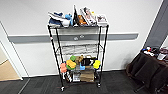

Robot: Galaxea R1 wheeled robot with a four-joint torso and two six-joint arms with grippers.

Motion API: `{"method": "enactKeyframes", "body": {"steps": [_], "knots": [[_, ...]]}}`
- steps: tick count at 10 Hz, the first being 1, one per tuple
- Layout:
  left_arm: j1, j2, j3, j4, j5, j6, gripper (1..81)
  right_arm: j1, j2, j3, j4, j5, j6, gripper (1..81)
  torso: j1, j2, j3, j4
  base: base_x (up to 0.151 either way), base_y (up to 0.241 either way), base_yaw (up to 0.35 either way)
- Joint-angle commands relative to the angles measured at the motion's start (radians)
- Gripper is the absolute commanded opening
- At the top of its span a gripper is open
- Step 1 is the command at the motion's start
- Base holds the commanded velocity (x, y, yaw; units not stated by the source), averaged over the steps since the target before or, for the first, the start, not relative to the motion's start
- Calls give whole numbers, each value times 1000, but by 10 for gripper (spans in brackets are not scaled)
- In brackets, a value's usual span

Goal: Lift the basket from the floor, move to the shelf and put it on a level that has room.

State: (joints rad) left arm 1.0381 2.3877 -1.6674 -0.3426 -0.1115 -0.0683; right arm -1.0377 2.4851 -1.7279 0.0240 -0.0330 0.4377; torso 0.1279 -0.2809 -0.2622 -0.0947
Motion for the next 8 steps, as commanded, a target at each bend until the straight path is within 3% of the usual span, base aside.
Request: {"method": "enactKeyframes", "body": {"steps": [1, 8], "knots": [[-108, -27, 51, 16, 27, -4, 10, 99, -18, 50, -10, 48, 3, 10, 0, 0, 0, 0, 116, 0, 0], [-108, -25, 52, 17, 27, -4, 10, 81, -30, 62, -10, 77, 1, 10, 0, 0, 0, 0, 121, 0, 0]]}}
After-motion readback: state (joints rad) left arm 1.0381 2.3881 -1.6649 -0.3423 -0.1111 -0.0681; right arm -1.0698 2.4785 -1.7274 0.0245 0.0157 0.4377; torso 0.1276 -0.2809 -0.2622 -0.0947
